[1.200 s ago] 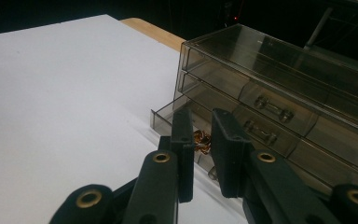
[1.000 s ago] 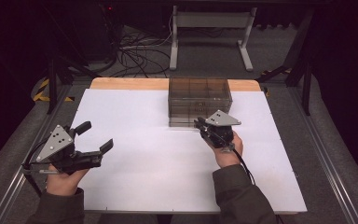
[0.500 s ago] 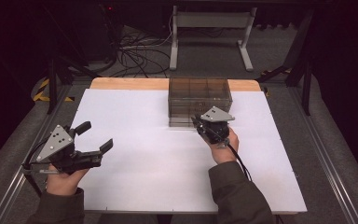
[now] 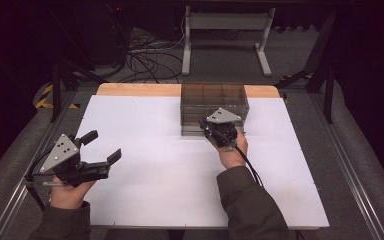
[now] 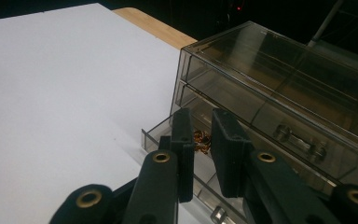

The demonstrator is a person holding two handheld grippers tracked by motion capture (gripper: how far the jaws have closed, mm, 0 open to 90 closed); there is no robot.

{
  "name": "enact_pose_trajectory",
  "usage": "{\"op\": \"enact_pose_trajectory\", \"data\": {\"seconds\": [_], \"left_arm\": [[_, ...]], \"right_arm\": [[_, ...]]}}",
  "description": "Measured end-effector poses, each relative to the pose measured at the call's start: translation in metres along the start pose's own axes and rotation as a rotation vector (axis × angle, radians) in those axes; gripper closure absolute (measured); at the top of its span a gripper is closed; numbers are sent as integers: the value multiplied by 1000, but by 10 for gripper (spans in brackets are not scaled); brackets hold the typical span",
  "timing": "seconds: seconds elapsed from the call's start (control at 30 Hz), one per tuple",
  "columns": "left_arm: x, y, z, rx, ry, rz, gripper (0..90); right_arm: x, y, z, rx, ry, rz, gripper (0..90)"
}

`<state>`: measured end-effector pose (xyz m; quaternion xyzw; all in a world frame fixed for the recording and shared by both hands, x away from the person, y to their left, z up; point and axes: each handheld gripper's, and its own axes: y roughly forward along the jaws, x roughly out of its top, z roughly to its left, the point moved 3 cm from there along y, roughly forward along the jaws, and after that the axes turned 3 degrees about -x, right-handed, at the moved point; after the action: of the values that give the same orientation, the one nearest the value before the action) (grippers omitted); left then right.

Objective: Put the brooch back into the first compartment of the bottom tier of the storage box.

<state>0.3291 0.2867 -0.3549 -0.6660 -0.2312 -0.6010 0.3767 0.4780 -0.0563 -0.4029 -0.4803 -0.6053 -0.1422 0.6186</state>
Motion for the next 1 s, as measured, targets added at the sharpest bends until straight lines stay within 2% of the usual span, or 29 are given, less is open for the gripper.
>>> {"op": "enact_pose_trajectory", "data": {"seconds": [0.3,0.47,0.57,0.73,1.0], "left_arm": [[-1,0,1,-1,-5,2,69],[-1,1,1,-5,-6,-1,69],[-1,2,-1,-10,-4,3,69],[-2,4,-1,-11,0,3,69],[-2,3,-1,-9,-7,2,69]], "right_arm": [[-6,24,-2,32,64,25,799],[-8,32,-5,25,90,31,799],[-12,37,-6,41,132,29,799],[-18,47,-7,37,158,50,798],[-25,56,-9,24,166,81,798]]}}
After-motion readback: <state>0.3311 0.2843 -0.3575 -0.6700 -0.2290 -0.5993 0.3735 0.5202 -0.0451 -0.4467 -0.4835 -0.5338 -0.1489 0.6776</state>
